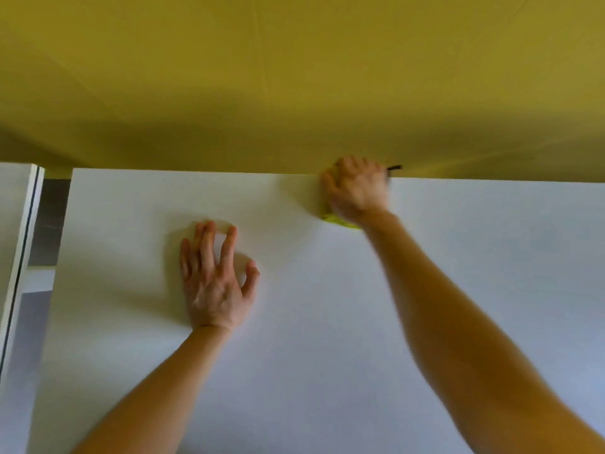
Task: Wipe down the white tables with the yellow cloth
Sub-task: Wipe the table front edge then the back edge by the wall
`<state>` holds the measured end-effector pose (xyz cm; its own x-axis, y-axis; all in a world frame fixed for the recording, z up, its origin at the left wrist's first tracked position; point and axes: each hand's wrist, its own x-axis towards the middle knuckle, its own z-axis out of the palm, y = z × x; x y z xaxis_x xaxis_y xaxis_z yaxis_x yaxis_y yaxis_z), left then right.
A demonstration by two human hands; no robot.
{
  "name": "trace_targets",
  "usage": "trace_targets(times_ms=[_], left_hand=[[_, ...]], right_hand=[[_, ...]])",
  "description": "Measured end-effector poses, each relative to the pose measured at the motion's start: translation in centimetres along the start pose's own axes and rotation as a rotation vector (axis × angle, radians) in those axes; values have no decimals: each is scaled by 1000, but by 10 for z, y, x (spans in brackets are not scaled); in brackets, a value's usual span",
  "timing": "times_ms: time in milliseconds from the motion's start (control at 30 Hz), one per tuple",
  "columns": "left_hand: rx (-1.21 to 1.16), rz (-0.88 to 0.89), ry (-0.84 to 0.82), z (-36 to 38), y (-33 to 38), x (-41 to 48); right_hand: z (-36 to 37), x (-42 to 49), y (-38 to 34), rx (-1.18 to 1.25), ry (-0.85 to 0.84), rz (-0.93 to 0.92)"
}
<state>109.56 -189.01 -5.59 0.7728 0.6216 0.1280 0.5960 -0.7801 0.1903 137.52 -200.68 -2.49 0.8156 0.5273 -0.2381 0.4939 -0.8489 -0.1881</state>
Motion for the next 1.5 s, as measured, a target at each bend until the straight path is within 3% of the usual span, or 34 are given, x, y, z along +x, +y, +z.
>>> trace_targets(times_ms=[100,167,267,400,533,633,800,900,1000,1133,1200,1300,1433,1500], left_hand=[[13,-1,7,1,-1,0],[55,15,-2,-1,2,0],[116,-31,-35,-3,9,0],[135,-151,-3,-6,66,-6],[-9,97,-40,8,176,-10],[-46,125,-70,29,229,-20],[-11,69,-24,42,235,-31],[-23,54,1,43,237,-32],[-30,59,-3,45,237,-30],[-31,62,-31,43,238,-30],[-38,57,-20,44,238,-30],[-36,51,-11,43,240,-29],[-14,55,-8,43,239,-28],[-7,37,-14,42,240,-30]], right_hand=[[15,0,-103,19,-21,-137],[17,0,-112,76,-35,-218],[9,11,-29,163,-25,-304],[-22,-1,159,160,25,-164],[-52,-16,265,112,34,-16],[-43,-12,239,50,46,68],[-22,14,90,42,-82,-281],[-14,14,72,113,-64,-348],[-22,10,160,203,38,-337],[-55,-7,324,163,88,-67],[-65,-14,362,128,138,67],[-52,-13,309,51,139,115],[-24,8,139,72,16,-244],[-17,9,74,97,-41,-328]])
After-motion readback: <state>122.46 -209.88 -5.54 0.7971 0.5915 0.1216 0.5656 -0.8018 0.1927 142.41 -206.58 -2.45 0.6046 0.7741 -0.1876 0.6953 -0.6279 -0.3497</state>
